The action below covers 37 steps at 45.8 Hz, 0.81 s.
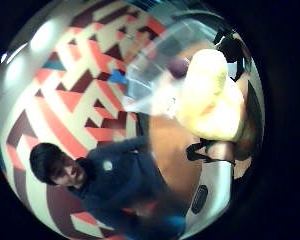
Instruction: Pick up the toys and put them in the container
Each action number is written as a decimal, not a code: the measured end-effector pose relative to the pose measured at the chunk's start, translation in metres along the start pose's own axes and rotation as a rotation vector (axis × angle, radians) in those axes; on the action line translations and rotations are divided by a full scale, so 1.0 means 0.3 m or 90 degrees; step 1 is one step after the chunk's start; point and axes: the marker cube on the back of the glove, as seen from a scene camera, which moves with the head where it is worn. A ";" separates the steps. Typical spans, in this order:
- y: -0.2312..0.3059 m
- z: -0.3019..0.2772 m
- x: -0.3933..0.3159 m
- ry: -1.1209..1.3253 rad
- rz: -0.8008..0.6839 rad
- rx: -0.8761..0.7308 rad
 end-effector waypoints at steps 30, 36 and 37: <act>-0.507 0.375 -0.036 0.023 0.090 -0.063; -0.480 0.346 -0.039 0.003 0.085 -0.080; -0.471 0.338 -0.044 -0.001 0.081 -0.085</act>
